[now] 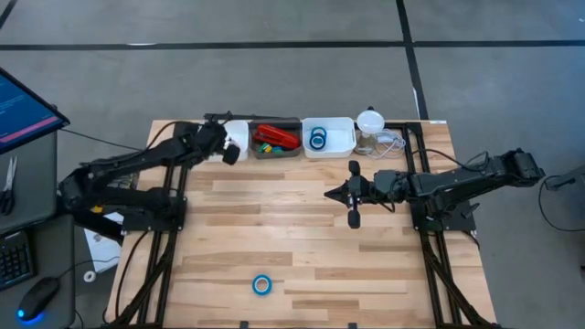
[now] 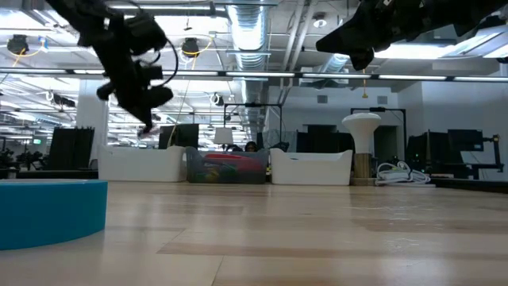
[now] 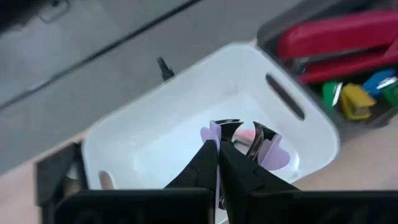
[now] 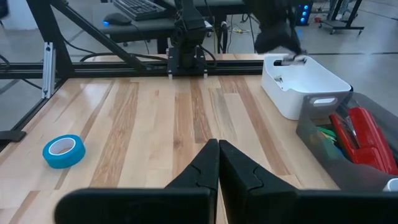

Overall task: Pick and place Stapler, Stapler remover, tape
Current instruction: Put the purple staple remover into the left white bin

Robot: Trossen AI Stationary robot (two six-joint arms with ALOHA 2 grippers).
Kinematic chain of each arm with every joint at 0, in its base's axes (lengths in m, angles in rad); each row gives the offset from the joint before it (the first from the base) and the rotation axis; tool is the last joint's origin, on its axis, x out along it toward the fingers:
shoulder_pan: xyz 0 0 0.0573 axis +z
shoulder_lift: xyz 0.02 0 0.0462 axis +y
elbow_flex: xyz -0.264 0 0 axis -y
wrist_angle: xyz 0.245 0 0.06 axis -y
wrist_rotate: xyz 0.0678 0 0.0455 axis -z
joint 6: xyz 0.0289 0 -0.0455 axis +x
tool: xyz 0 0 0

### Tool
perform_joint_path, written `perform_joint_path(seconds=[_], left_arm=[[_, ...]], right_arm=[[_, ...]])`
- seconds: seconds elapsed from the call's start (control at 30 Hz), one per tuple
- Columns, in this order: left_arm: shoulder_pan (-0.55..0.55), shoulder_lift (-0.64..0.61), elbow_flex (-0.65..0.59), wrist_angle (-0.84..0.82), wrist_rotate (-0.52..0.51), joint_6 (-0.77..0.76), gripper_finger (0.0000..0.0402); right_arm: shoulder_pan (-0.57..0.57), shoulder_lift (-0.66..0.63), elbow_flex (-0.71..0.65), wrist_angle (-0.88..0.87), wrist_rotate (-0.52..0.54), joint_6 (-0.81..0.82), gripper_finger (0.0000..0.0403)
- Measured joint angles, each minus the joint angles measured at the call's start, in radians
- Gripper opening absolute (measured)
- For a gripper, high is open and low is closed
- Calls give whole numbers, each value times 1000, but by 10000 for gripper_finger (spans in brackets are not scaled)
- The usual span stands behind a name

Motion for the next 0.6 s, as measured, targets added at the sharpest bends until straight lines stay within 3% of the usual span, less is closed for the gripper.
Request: perform_joint_path(seconds=[0.3, 0.6], left_arm=[[107, 30, -166, 164, 63, 0, 1], [158, 30, -211, 238, 64, 40, 6]], right_arm=[[0, 0, 0, 0, 0, 0, 1], [0, 0, 0, 0, 0, -8, 1]])
